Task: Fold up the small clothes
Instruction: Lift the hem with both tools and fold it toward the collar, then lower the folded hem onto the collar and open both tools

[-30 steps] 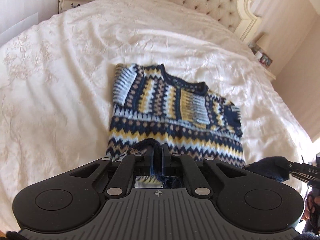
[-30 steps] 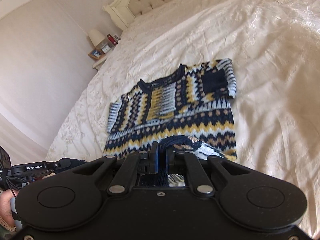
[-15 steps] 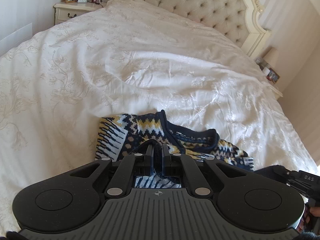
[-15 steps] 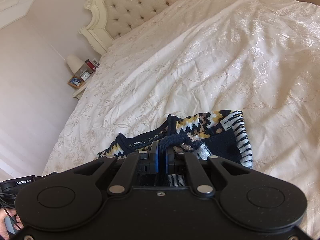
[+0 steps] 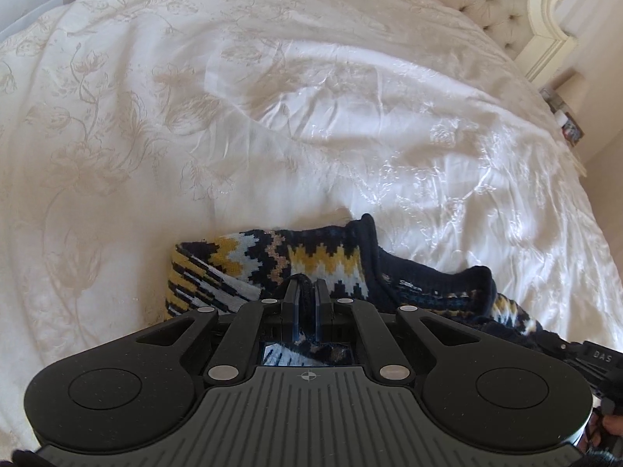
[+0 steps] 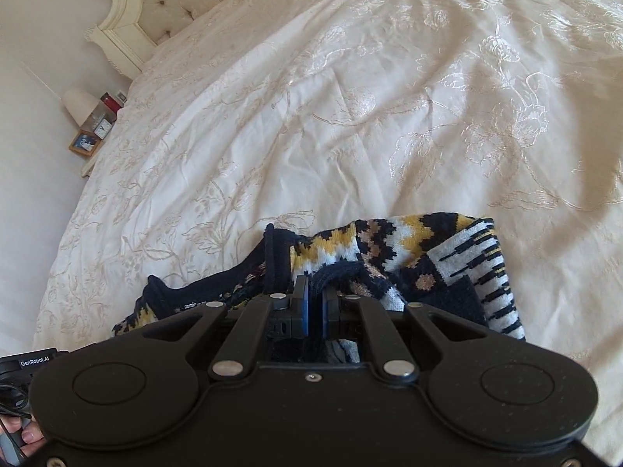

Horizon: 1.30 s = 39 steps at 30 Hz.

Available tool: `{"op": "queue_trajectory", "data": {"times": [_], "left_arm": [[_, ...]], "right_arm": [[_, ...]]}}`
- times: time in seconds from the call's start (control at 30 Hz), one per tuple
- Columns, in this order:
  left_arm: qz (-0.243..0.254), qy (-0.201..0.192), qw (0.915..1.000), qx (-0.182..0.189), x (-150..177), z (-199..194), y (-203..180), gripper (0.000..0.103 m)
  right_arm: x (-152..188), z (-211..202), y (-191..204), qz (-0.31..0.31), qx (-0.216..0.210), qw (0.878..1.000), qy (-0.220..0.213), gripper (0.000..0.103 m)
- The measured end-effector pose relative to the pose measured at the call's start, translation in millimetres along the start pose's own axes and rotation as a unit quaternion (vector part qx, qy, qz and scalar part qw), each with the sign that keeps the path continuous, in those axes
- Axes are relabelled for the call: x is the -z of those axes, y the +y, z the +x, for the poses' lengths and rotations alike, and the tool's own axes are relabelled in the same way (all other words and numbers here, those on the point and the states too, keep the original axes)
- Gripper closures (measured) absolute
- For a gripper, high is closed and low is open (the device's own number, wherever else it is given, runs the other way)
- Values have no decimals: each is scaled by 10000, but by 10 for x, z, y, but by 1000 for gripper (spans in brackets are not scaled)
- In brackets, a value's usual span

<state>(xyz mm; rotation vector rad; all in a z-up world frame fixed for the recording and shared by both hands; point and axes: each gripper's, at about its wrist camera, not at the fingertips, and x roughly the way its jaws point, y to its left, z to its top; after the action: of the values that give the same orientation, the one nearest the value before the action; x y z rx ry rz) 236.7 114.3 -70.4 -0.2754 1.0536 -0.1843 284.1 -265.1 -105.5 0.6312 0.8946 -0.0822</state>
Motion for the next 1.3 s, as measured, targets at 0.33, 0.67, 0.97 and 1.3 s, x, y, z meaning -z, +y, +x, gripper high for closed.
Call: {"op": "queue_trajectory", "data": {"times": [0.33,0.67,0.97,1.3], "left_arm": [[-223,109,9995,-193,-229,342,138,94],[60,-157,9986,-496,-541,100,144,93],[469,88,9971,-589,-399,-203,-49,77],[1299,633,9887,-398,147,-45,-168,76]], "right_arm": [[-81,362,-13,135,294,9989,337,89],[-180,165,-27,357,371,9983,-265,45],[-265,-109,74,-186,370,9984,-371,45],[107,-103,155,-1129,590,9918,102,45]]}}
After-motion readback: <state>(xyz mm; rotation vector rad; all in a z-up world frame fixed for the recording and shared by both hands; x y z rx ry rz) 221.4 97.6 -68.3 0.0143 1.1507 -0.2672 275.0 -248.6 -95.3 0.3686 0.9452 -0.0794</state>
